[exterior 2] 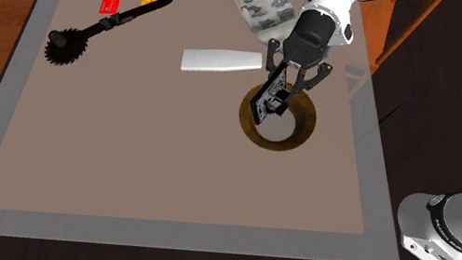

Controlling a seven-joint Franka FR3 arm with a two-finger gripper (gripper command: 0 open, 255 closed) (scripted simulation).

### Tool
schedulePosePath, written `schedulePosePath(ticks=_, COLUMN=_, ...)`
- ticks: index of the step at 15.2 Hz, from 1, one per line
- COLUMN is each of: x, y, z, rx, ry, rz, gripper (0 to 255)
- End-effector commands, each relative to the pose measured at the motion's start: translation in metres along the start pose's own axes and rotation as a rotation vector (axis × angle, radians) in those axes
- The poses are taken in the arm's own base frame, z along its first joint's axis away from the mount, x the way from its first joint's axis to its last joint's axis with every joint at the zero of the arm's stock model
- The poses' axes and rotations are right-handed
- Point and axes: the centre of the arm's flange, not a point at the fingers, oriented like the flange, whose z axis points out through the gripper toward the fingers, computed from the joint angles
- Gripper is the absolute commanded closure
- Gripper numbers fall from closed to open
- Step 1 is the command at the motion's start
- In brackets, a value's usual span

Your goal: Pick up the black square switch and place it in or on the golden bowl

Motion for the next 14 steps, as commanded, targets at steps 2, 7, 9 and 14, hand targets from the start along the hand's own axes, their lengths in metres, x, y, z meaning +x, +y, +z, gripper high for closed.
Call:
schedulePosePath(ticks=2, x=0.014, y=0.004, z=0.002, rx=-0.001, ry=0.000, rz=0.000, gripper=255)
schedulePosePath(ticks=7, x=0.040, y=0.006, z=0.008, rx=-0.001, ry=0.000, rz=0.000, gripper=255)
schedulePosePath(ticks=9, x=0.050, y=0.007, z=0.010, rx=-0.001, ry=0.000, rz=0.000, gripper=255)
schedulePosePath(ticks=14, x=0.055, y=0.007, z=0.011, rx=-0.001, ry=0.000, rz=0.000, gripper=255)
